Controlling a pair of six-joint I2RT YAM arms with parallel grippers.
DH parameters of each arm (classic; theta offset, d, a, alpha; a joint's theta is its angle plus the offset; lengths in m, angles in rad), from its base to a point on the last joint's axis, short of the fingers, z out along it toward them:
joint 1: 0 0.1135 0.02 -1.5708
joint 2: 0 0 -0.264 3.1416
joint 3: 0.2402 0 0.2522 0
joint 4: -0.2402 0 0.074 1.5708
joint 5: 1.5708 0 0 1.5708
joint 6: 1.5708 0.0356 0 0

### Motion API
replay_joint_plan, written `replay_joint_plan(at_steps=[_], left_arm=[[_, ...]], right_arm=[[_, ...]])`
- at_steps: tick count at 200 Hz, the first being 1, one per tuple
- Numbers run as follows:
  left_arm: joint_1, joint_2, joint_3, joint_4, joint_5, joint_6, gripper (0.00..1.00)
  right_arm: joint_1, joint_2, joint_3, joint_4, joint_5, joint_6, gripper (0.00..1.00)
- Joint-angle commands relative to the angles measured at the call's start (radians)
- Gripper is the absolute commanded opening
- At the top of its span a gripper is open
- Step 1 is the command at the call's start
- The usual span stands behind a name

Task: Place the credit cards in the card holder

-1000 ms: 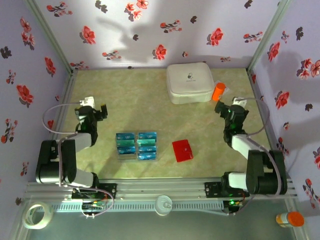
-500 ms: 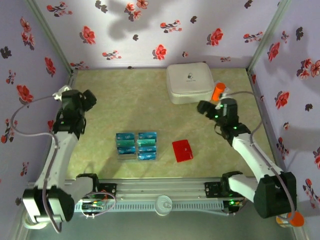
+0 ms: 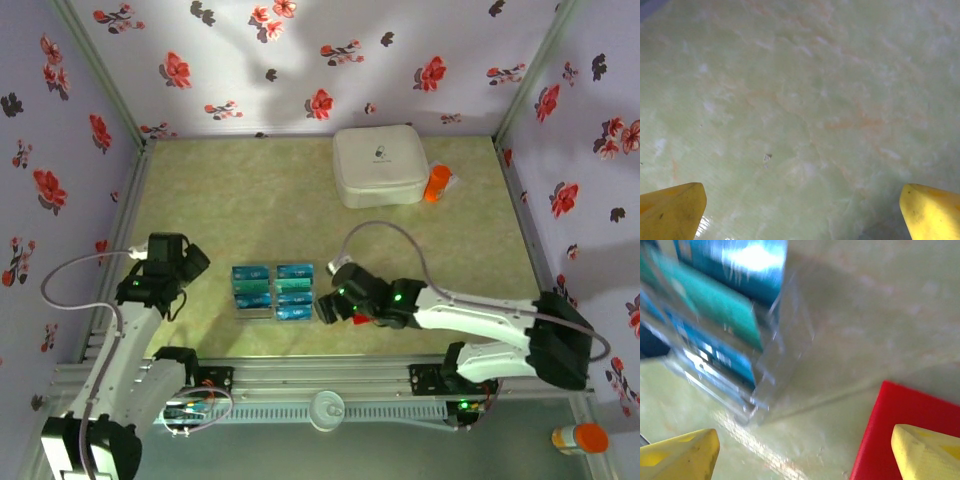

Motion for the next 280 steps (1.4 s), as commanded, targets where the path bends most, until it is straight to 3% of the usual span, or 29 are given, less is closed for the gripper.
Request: replay_joint_plan(at_steps=[1, 77, 191, 280], left_arm=[[-0.041, 0.032, -0.021, -0.024, -0.032, -0.014, 1.0], [-0.153, 0.089, -0.091, 0.013, -0.096, -0.075, 1.0], [-0.238, 0.208, -0.133, 0.105, -0.129, -0.123, 1.0], [-0.274, 0.379, -0.063, 0.236, -0.129, -0.134, 1.0]], right_arm=[[0.081, 0.061, 0.03, -0.033, 0.113, -0.047, 0.91], [0.157, 0.231, 0.074, 0.006, 0.144, -0.075, 0.94], [0.16, 0.319, 0.09, 0.028, 0.374, -0.089, 0.95], [0.023, 0.368, 0.08, 0.087, 0.41, -0.115, 0.95]])
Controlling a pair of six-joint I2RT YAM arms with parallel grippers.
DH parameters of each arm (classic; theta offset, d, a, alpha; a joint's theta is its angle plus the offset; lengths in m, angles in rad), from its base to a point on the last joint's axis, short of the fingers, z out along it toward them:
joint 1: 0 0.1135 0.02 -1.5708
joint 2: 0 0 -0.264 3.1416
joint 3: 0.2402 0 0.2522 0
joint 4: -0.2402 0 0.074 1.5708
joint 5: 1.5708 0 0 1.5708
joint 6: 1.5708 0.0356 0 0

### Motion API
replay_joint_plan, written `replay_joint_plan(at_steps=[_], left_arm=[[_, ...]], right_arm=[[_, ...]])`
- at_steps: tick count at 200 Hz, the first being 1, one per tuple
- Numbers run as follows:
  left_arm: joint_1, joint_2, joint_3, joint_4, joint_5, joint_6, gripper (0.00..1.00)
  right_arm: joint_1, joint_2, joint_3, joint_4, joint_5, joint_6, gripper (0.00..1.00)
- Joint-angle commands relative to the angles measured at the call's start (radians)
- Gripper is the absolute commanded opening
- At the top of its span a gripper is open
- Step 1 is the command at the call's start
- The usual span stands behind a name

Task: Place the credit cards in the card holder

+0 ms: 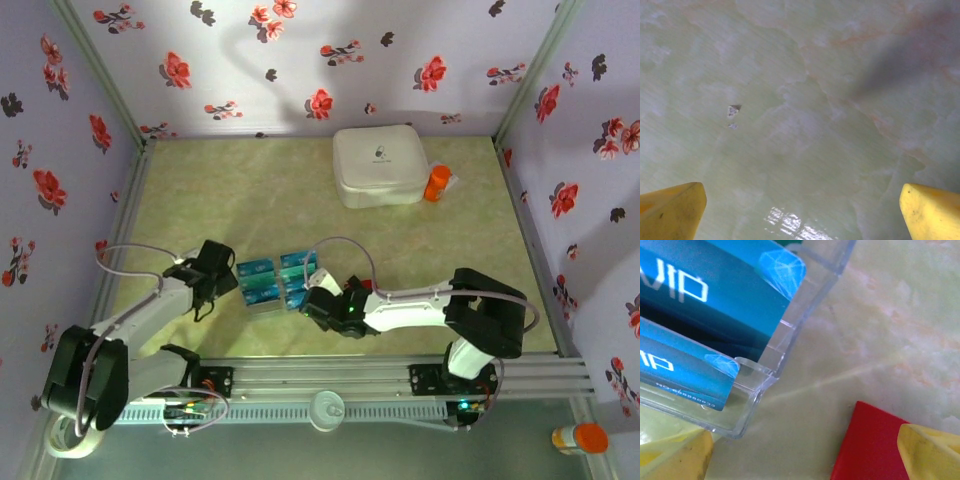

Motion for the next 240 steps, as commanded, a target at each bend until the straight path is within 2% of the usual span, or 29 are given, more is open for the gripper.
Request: replay_joint_plan(at_steps=[1, 56, 142, 240], left_arm=[[-0.012, 0.046, 0.053, 0.066, -0.021, -0.021, 1.0], [-0.038, 0.232, 0.187, 0.134, -0.037, -0.007, 1.0], [-0.081, 0.571, 0.511, 0.152, -0.055, 0.065, 1.0], [-0.111, 0.757, 0.747, 0.111, -0.055, 0.098, 1.0]], right_arm=[[-0.05, 0.019, 0.01, 0.035, 0.039, -0.024, 0.95], [-0.167, 0.074, 0.053, 0.072, -0.006, -0.058, 0.95], [-0.346, 0.154, 0.109, 0.093, -0.047, -0.091, 0.95], [-0.516, 0.197, 0.173, 0.083, -0.102, -0.115, 0.95]])
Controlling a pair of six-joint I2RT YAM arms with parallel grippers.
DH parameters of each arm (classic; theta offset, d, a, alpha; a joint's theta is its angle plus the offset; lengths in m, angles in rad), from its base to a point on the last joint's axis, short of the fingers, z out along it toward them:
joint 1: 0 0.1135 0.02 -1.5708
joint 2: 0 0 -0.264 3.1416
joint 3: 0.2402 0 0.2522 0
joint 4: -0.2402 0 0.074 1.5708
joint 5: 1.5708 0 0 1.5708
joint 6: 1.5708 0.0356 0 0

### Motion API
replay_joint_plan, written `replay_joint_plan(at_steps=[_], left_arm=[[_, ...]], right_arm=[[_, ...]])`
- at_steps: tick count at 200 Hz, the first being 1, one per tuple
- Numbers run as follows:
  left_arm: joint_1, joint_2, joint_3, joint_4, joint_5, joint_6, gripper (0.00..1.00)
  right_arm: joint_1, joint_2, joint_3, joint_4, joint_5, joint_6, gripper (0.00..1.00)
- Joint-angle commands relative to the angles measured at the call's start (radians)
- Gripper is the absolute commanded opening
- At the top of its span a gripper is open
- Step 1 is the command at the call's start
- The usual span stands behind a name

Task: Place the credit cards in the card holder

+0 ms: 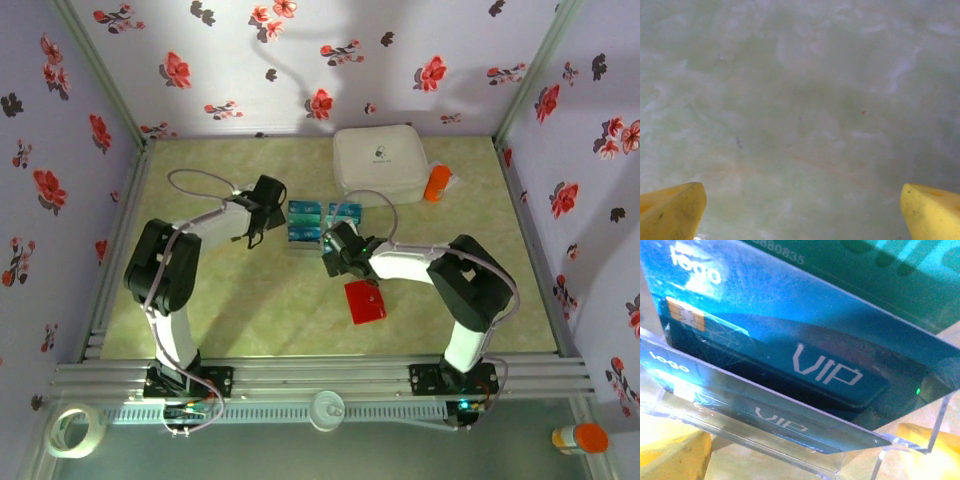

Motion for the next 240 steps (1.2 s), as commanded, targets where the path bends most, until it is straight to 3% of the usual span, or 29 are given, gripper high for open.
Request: replay_joint_plan(at_steps=[1, 52, 133, 189, 212, 240], left_arm=[[-0.012, 0.041, 0.047, -0.036, -0.024, 0.018, 1.0], [-0.012, 0.053, 0.049, -0.025, -0.024, 0.027, 1.0], [0.045, 0.004, 0.059, -0.042, -0.024, 0.077, 1.0], [0.107, -0.135, 0.017, -0.082, -0.008, 0.124, 1.0], [0.11, -0.223, -0.03, -0.075, 0.022, 0.14, 1.0], [0.111, -0.326, -0.098, -0.066, 0.078, 0.133, 1.0]], right_arm=[[-0.07, 0.045, 0.016, -0.026, 0.101, -0.019, 0.95], [-0.074, 0.001, -0.002, -0.041, 0.043, -0.041, 0.95], [-0.075, -0.249, -0.08, -0.118, -0.098, -0.012, 0.96], [-0.074, -0.382, -0.092, -0.152, -0.366, 0.138, 0.91], [-0.066, -0.349, -0.089, -0.087, -0.522, 0.226, 0.87], [-0.018, -0.264, -0.06, -0.01, -0.587, 0.294, 0.87]])
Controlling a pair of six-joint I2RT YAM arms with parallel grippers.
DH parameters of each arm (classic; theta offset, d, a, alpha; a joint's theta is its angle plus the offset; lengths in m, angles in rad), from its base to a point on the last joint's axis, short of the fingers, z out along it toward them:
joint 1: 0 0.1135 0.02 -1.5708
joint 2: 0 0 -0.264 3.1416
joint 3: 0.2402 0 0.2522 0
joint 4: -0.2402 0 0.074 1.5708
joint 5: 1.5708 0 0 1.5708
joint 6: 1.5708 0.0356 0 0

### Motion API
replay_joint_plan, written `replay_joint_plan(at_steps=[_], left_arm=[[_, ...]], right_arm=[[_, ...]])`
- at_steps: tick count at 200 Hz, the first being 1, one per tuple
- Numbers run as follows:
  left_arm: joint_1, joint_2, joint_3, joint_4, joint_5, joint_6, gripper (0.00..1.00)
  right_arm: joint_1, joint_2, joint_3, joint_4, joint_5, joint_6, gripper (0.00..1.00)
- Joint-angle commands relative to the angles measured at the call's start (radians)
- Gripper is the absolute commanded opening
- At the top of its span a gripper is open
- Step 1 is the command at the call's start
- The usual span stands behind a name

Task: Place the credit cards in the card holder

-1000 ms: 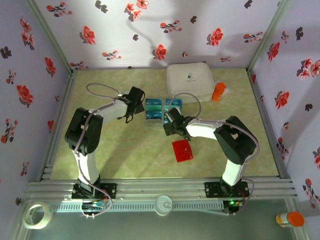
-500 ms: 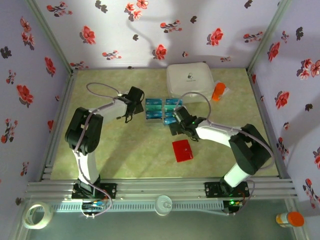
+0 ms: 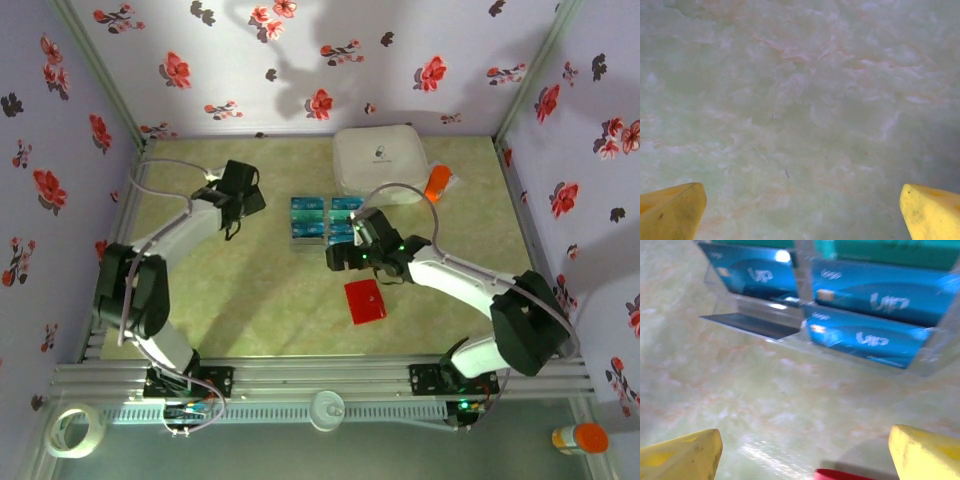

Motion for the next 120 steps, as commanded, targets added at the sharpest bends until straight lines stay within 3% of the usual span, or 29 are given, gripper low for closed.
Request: replay_joint_plan(at_steps=[1, 47, 120], left_arm=[[0.002, -0.079, -0.056, -0.022, 0.05, 0.022, 1.0], [0.006, -0.216, -0.163, -0.049, 0.134, -0.026, 1.0], [0.04, -0.434, -0.336, -0.053, 0.146, -0.083, 1.0]], right_arm=[[0.041, 0.072, 0.02, 0.075, -0.135, 0.107, 0.87], [0.093, 0.242, 0.121, 0.127, -0.162, 0.148, 0.86], [0.076, 0.406, 0.327, 0.08, -0.156, 0.128, 0.86]])
